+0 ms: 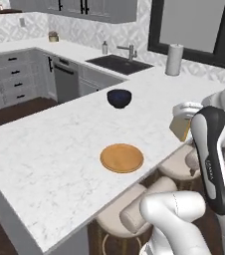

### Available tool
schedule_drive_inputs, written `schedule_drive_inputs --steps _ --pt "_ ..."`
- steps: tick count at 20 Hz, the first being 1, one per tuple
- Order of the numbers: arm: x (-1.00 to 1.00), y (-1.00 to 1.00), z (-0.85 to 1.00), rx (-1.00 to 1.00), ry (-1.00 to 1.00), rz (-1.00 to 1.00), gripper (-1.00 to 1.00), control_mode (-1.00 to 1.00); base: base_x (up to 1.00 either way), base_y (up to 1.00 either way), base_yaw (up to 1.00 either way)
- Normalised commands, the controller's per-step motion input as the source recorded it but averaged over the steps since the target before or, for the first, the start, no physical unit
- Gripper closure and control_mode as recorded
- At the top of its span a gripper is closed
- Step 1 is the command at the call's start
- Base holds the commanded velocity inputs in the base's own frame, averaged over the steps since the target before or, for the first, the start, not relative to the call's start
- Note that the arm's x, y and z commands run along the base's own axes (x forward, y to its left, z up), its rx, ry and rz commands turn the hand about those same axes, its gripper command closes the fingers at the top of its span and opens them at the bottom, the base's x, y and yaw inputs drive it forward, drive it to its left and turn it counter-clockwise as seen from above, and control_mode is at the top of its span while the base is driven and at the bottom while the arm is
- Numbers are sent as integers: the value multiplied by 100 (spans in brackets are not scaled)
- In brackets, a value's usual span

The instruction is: Start the toaster. Once the lever pops up, take the bread to the plate on the dining counter.

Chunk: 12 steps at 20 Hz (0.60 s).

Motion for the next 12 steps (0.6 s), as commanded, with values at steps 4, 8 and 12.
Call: schedule_drive_inputs --steps 4,8,12 --pt "0 0 0 0 0 0 100 100 81 -10 77" --pt "0 0 0 0 0 0 100 100 78 -3 75" --pt "0 0 0 0 0 0 100 100 66 0 64"
